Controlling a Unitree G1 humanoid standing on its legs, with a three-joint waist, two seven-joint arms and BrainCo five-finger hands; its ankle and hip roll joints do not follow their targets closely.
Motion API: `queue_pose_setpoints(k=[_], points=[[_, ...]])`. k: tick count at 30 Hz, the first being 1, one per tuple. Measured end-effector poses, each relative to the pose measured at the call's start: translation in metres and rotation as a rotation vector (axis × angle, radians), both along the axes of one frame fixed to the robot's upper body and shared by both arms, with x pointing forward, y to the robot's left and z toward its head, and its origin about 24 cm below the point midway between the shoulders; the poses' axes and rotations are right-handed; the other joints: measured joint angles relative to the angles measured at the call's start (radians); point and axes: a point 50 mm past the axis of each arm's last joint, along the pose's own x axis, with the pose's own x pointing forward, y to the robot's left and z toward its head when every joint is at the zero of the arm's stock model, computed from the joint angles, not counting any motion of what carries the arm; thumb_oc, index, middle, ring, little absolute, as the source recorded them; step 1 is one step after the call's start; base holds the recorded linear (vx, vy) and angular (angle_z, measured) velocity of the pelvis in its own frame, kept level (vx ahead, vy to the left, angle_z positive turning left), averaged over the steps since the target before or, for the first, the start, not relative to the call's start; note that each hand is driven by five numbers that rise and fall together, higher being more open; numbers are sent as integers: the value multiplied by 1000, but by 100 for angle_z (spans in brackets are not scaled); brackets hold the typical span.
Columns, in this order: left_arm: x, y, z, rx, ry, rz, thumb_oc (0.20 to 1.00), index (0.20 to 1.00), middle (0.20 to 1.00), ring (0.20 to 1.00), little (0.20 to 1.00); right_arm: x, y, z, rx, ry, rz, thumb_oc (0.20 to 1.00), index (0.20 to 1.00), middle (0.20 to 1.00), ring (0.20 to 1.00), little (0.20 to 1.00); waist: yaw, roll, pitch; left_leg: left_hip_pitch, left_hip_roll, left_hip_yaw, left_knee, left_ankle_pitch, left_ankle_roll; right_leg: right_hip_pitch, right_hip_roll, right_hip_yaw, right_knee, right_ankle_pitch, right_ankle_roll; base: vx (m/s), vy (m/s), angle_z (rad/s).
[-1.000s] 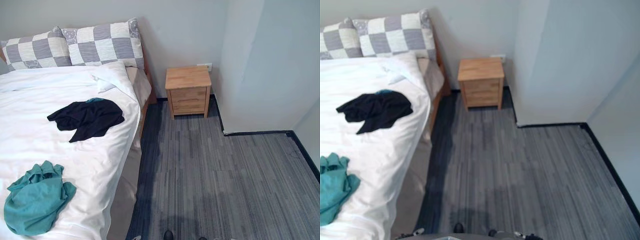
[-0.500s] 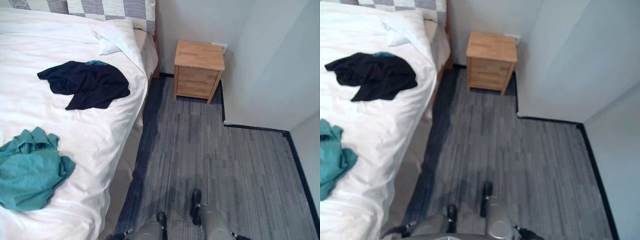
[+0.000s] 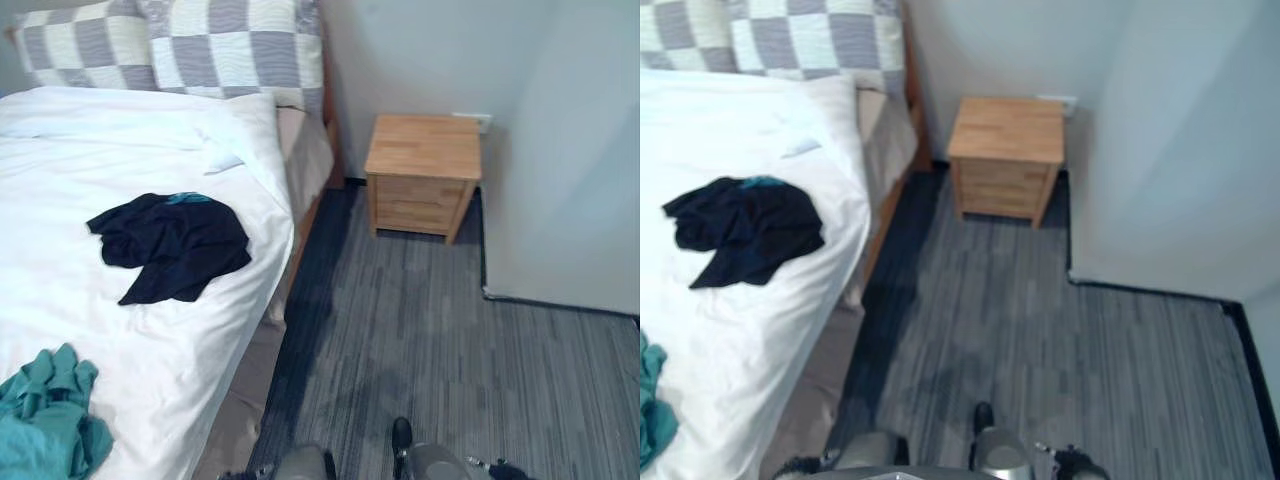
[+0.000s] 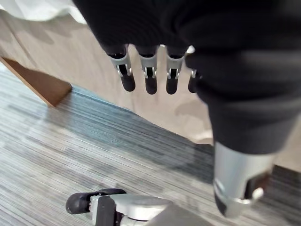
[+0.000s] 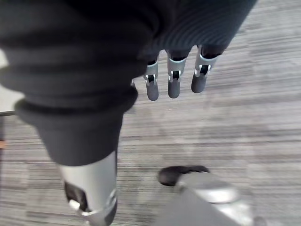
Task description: Tidy up the quilt and then pick up the clothes from the bed and put them into the laundry hamper.
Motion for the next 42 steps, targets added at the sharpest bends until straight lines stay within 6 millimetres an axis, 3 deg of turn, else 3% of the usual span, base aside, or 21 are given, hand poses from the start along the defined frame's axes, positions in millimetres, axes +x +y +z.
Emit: queue_pose_setpoints(k=[5, 9, 11, 12, 13, 14, 15, 18, 20, 23, 27, 28, 29, 31, 32, 35, 37, 39, 40, 41, 42], points=[[-21, -7, -5, -16, 58, 9, 1000, 1000, 1000, 1000, 1000, 50, 17, 15, 12, -176, 96, 1000, 1000, 1000, 1000, 1000, 80, 11, 19, -83, -81, -34, -793, 81, -11, 161, 81, 49, -135, -56, -14, 592, 138, -43], [-46, -7, -9, -27, 141, 118, 1000, 1000, 1000, 1000, 1000, 35, 23, 6, 24, -99, 79, 1000, 1000, 1000, 1000, 1000, 147, -7, 35, -21, -113, -42, -753, 82, 22, 306, 80, 149, -106, -174, 13, 577, 199, -84], [-54, -6, -9, -11, 171, 138, 1000, 1000, 1000, 1000, 1000, 24, 23, 3, 23, -53, 77, 1000, 1000, 1000, 1000, 1000, 140, -10, 28, 48, -107, -6, -732, 136, 60, 312, 69, 112, 47, -266, 45, 381, 211, -46], [-46, -2, -7, 6, 146, 128, 1000, 1000, 1000, 1000, 1000, 15, 25, -1, 35, -23, 67, 1000, 1000, 1000, 1000, 1000, 144, -31, 21, 87, -114, 30, -733, 121, 120, 231, 25, 63, 282, -304, 80, 396, 276, -33], [-36, 0, -6, 8, 110, 141, 1000, 1000, 1000, 1000, 1000, 14, 29, -1, 40, -22, 76, 1000, 1000, 1000, 1000, 1000, 139, -37, 25, 122, -125, 47, -720, 97, 143, 157, -7, 24, 485, -277, 121, 718, 291, -46], [-31, 4, -5, 21, 105, 137, 1000, 1000, 1000, 1000, 1000, 16, 32, -1, 36, -37, 108, 1000, 1000, 1000, 1000, 1000, 129, -32, 31, 190, -144, 57, -737, 77, 148, 33, -125, -86, 834, -201, 146, 445, 33, -30], [-27, 6, -4, 26, 87, 136, 1000, 1000, 1000, 1000, 1000, 9, 31, -2, 38, -26, 100, 1000, 1000, 1000, 1000, 1000, 115, -19, 23, 236, -150, 44, -759, 29, 160, -4, -145, -104, 876, -207, 138, 536, -38, -28], [-11, 11, 0, 46, 9, 112, 1000, 1000, 1000, 1000, 1000, 14, 18, 2, -30, -51, 130, 1000, 1000, 1000, 1000, 1000, 98, 28, 18, 343, -144, 20, -826, 17, 139, -126, -164, -145, 714, -224, 127, 459, -270, 7], [0, 14, 3, 54, -29, 109, 1000, 1000, 1000, 1000, 1000, 21, 20, 5, -39, -80, 132, 1000, 1000, 1000, 1000, 1000, 75, 26, 25, 354, -137, -27, -842, 12, 130, -155, -123, -115, 389, -212, 135, 490, -275, 67], [-9, 11, 1, 39, -8, 130, 1000, 1000, 1000, 1000, 1000, 24, 25, 6, -35, -111, 136, 1000, 1000, 1000, 1000, 1000, 45, 17, 27, 418, -149, -127, -827, -89, 100, -194, -90, 72, -101, 45, 224, 908, -417, 79], [-27, 8, -3, 32, 52, 106, 1000, 1000, 1000, 1000, 1000, 23, 31, 5, -35, -129, 123, 1000, 1000, 1000, 1000, 1000, -7, 5, 19, 484, -139, -246, -801, -169, 102, -214, -77, 201, -129, 99, 210, 547, -297, 103], [-33, 0, -6, 16, 66, 97, 1000, 1000, 1000, 1000, 1000, 25, 28, 7, -43, -139, 123, 1000, 1000, 1000, 1000, 1000, -21, 24, 11, 519, -99, -298, -795, -211, 85, -207, -44, 226, -51, 168, 185, 758, -561, 119], [-39, -8, -8, -5, 79, 104, 1000, 1000, 1000, 1000, 1000, 32, 23, 11, -65, -132, 159, 1000, 1000, 1000, 1000, 1000, -31, 59, 8, 532, -40, -300, -748, -202, 57, -219, 0, 184, 51, 146, 155, 617, -502, 123], [-42, -7, -8, -5, 81, 130, 1000, 1000, 1000, 1000, 1000, 50, 28, 15, -75, -157, 214, 1000, 1000, 1000, 1000, 1000, -10, 26, 5, 400, -35, -278, -478, -126, -16, -195, -6, 110, 115, 58, 95, 381, -428, 116], [-36, -2, -6, 6, 69, 126, 1000, 1000, 1000, 1000, 1000, 58, 32, 19, -70, -191, 242, 1000, 1000, 1000, 1000, 1000, 29, -12, 9, 240, -26, -225, -224, -27, -16, -152, -4, 64, 87, 37, 47, 272, -315, 114], [-32, 1, -4, 19, 57, 110, 1000, 1000, 1000, 1000, 1000, 62, 33, 24, -69, -239, 266, 1000, 1000, 1000, 1000, 1000, 23, -37, 15, 164, 65, 58, -347, -55, -17, -50, -17, -113, 1, 24, 41, 165, -120, 140], [-24, 1, -3, 22, 44, 67, 1000, 1000, 1000, 1000, 1000, 62, 31, 26, -78, -242, 266, 1000, 1000, 1000, 1000, 1000, 34, -6, 9, 99, 70, 220, -454, -46, -6, -11, -14, -214, -5, -11, 85, 141, -119, 178], [-23, 0, -4, 19, 77, 46, 1000, 1000, 1000, 1000, 1000, 64, 28, 28, -93, -250, 261, 1000, 1000, 1000, 1000, 1000, -16, 25, 13, 53, 132, 377, -431, -9, -15, -12, -8, -352, 49, -18, 56, 104, 61, 160], [-25, 2, -3, 22, 80, 43, 1000, 1000, 1000, 1000, 1000, 58, 32, 25, -76, -228, 248, 1000, 1000, 1000, 1000, 1000, 1, -12, 10, 70, 129, 403, -447, 0, -13, 12, -18, -441, 21, -42, 94, 122, 150, 64], [-27, 0, -4, 20, 85, 37, 1000, 1000, 1000, 1000, 1000, 57, 32, 24, -71, -224, 238, 1000, 1000, 1000, 1000, 1000, 5, -23, 6, 108, 86, 400, -498, 4, 5, 29, -39, -449, 34, -65, 207, 103, 126, 44], [-25, -9, -5, 1, 86, 29, 1000, 1000, 1000, 1000, 1000, 61, 23, 28, -93, -244, 226, 1000, 1000, 1000, 1000, 1000, -9, 35, 13, 108, 128, 369, -513, 1, 21, -17, -24, -368, 131, -47, 281, 157, 141, 29]])
